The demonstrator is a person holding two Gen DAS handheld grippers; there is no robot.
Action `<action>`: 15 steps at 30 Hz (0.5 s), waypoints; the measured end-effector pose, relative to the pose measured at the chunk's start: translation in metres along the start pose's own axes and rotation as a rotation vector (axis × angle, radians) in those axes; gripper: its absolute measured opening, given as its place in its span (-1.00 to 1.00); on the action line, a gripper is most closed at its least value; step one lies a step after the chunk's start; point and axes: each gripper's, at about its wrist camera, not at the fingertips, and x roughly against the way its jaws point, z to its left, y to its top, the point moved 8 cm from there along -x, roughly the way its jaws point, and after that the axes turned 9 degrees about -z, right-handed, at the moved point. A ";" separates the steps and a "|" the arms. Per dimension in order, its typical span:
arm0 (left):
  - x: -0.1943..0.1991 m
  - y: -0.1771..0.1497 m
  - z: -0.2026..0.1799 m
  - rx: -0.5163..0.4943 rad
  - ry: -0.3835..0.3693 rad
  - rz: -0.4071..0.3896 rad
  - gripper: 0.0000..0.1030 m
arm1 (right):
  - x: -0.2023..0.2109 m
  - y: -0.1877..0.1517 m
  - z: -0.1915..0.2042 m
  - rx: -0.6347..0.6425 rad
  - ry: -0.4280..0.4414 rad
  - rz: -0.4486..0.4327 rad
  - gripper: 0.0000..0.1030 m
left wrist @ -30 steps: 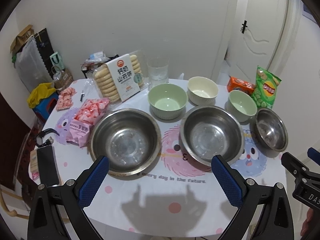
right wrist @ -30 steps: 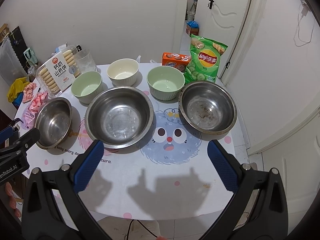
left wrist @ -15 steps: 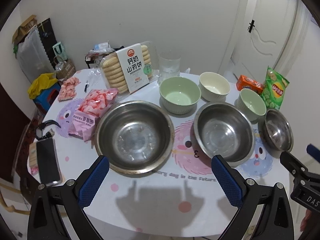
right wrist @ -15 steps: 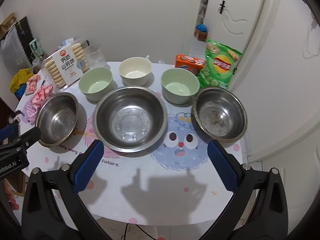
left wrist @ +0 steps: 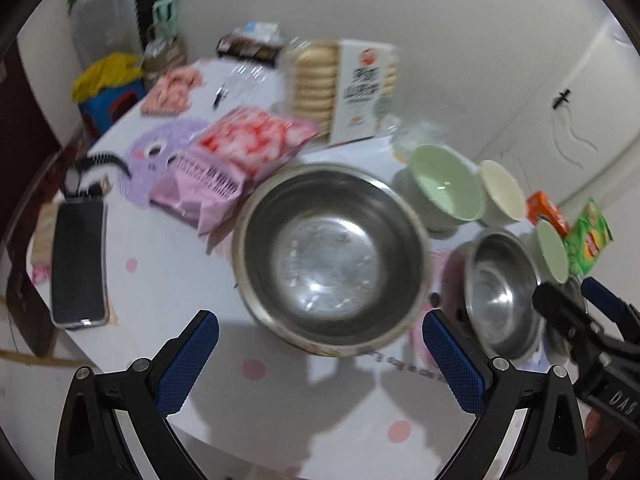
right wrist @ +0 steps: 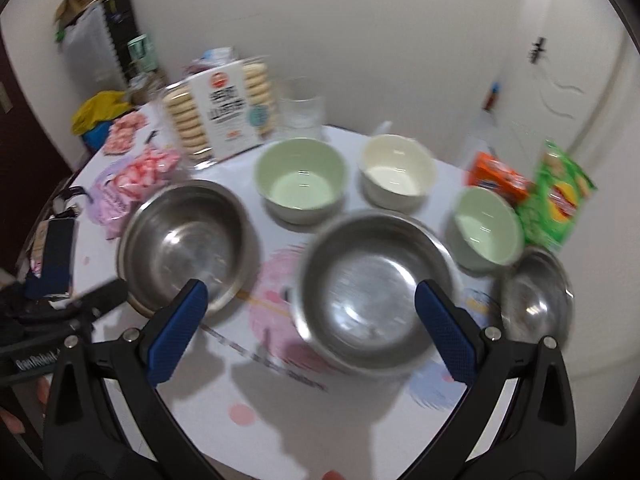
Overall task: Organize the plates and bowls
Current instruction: 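Reach both grippers to the large steel bowl rim and close them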
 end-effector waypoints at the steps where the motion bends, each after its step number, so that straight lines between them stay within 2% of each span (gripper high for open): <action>1: -0.008 0.000 0.006 0.023 -0.009 0.009 0.99 | -0.009 0.003 0.007 0.002 0.018 0.009 1.00; 3: -0.018 0.000 0.015 0.065 -0.014 0.023 0.97 | -0.025 0.008 0.018 0.024 0.041 0.019 0.98; 5: -0.024 0.001 0.023 0.093 -0.007 0.022 0.96 | -0.043 0.011 0.030 0.044 0.071 0.044 0.82; 8: -0.038 0.002 0.033 0.121 -0.001 0.043 0.92 | -0.071 0.008 0.044 0.022 0.149 0.130 0.68; 10: -0.049 0.001 0.038 0.129 -0.003 0.074 0.71 | -0.086 0.005 0.049 0.021 0.147 0.166 0.67; 12: -0.059 -0.001 0.040 0.138 -0.013 0.105 0.57 | -0.101 -0.001 0.054 0.020 0.151 0.206 0.57; 14: -0.068 -0.004 0.040 0.139 -0.016 0.134 0.38 | -0.112 -0.007 0.058 0.010 0.177 0.251 0.35; 15: -0.073 -0.006 0.040 0.140 -0.021 0.153 0.22 | -0.118 -0.009 0.060 0.005 0.183 0.270 0.31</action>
